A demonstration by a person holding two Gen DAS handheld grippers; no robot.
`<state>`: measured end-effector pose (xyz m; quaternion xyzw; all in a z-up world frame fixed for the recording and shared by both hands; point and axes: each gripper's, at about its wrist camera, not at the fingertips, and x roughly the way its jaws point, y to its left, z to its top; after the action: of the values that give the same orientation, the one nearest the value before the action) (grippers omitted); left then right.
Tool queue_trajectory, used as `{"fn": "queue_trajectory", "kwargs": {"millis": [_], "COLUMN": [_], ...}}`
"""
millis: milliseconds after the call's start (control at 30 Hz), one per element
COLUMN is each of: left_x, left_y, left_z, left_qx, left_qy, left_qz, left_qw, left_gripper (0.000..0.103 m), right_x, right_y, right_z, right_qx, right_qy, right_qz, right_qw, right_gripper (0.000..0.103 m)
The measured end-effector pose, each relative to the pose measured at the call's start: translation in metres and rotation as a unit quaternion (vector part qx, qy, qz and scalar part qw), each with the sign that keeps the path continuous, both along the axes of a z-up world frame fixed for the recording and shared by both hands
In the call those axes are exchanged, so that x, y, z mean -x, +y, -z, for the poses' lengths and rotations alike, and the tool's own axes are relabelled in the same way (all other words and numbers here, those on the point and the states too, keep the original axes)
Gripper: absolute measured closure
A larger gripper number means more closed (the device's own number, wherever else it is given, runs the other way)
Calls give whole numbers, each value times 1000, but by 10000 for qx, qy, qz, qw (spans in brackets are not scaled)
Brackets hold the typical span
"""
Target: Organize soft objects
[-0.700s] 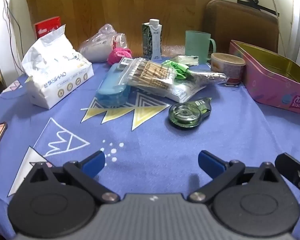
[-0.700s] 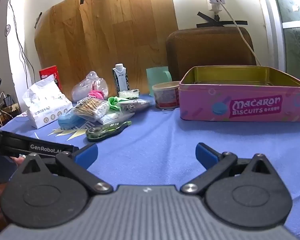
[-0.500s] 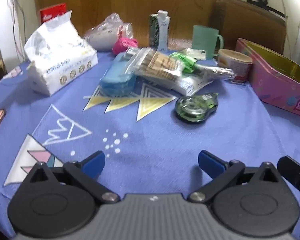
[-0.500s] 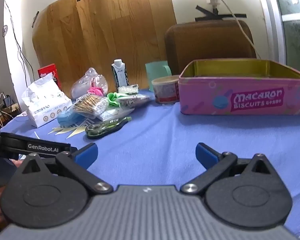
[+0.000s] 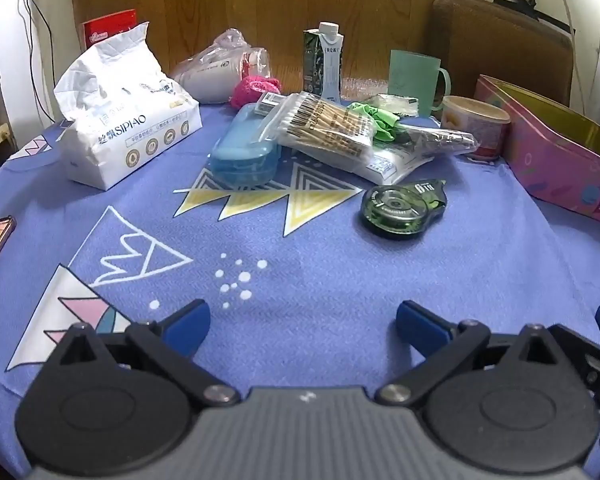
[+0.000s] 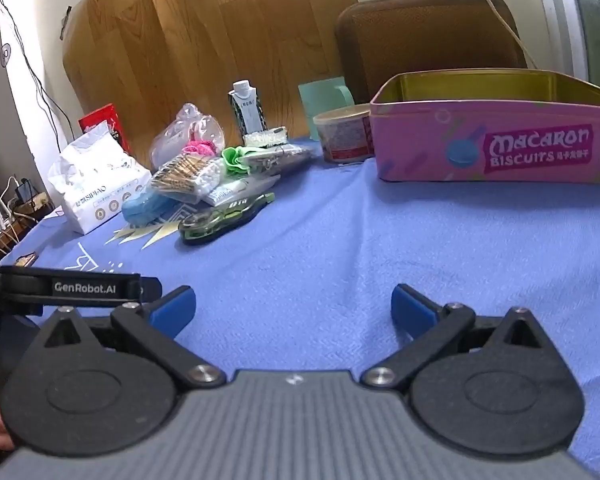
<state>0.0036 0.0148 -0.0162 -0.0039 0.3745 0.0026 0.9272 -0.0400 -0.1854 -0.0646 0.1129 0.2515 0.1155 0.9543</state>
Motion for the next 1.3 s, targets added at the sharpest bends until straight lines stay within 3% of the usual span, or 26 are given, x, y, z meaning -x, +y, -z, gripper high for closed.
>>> {"fn": "queue_trajectory", "kwargs": {"millis": [400,567,700,833,933,1067,1167,1300], "left_x": [6,3,1,0,-4,-12,-19,-30], "left_y": [1,18,41,55,70,93,99,97], "left_z": [3,-3,-9,-17,-23,-26,-27,-24], "left_qx": [-1,383,627,372,574,1100,1236,1450], "left_qy": [-129,-122,-478,-977,-1077,-937,-850,-694], "left_qz": [-1,110,-21,-158,-182,-150,-22,317], "left_qw": [9999,9991,9969,9944,9924,9894,9887,9865], "left_gripper": [0,0,0,0,0,0,0,6], "right_x": [0,1,-1,-27,-60,-104,-121,-125], "right_y": [2,2,14,32,45,66,78,82], "right_z": [3,0,-12,-28,-30,-26,-22,-19], "right_qx": [117,138,486,898,843,749,808,1159], "right_qy": [-78,-108,-322,-342,-6,396,503,362], "right_qz": [66,-26,-362,-913,-1224,-1324,-1270,-1308], "right_qw": [9999,9998,9976,9912,9889,9876,9873,9839], "right_gripper": [0,0,5,13,13,13,13,24]}}
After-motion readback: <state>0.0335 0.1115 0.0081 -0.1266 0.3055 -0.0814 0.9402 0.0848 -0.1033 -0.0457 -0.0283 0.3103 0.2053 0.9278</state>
